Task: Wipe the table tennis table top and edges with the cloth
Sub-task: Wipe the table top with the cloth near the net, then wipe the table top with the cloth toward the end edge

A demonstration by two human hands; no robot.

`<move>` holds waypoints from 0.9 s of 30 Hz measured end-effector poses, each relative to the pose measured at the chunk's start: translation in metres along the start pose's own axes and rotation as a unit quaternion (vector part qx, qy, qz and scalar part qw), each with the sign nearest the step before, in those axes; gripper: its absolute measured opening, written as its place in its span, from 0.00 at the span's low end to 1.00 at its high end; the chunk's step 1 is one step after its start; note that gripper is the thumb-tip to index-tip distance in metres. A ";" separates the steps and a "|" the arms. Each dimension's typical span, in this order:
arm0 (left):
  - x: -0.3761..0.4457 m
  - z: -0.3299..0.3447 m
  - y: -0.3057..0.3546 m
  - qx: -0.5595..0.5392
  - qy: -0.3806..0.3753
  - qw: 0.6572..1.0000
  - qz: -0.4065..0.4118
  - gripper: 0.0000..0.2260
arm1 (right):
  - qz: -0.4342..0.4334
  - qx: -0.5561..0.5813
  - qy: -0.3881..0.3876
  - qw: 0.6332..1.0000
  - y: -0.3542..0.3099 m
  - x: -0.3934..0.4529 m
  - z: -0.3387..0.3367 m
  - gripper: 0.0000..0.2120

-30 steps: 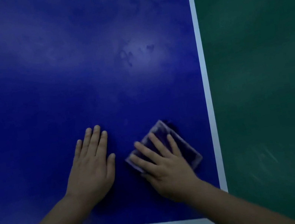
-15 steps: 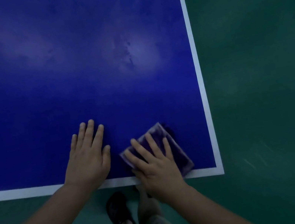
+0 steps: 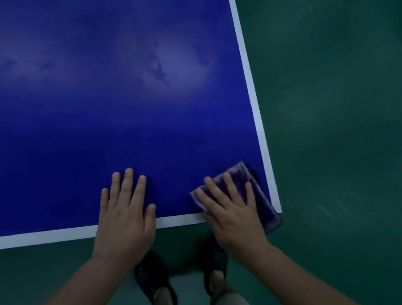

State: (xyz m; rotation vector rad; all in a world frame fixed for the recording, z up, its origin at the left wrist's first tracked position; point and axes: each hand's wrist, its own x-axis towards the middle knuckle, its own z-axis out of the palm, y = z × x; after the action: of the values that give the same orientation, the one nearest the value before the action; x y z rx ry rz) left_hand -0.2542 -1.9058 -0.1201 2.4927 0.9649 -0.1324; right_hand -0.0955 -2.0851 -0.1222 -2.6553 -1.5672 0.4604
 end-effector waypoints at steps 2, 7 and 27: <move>-0.002 0.004 0.009 0.003 -0.006 1.000 -0.003 0.33 | 0.027 0.007 -0.005 1.000 0.031 -0.012 -0.004 0.22; -0.011 0.013 0.046 0.000 -0.038 0.999 -0.007 0.35 | 0.108 0.062 -0.019 0.992 0.084 0.027 -0.028 0.24; -0.019 -0.073 0.206 -0.777 -0.168 0.524 -0.305 0.16 | 0.274 0.813 0.033 0.513 0.044 -0.051 -0.194 0.20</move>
State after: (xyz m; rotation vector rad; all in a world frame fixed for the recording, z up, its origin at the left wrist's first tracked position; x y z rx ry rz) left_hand -0.1384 -2.0178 0.0285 0.3773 0.9601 0.0516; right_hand -0.0297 -2.1255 0.0684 -1.2825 0.2166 1.0347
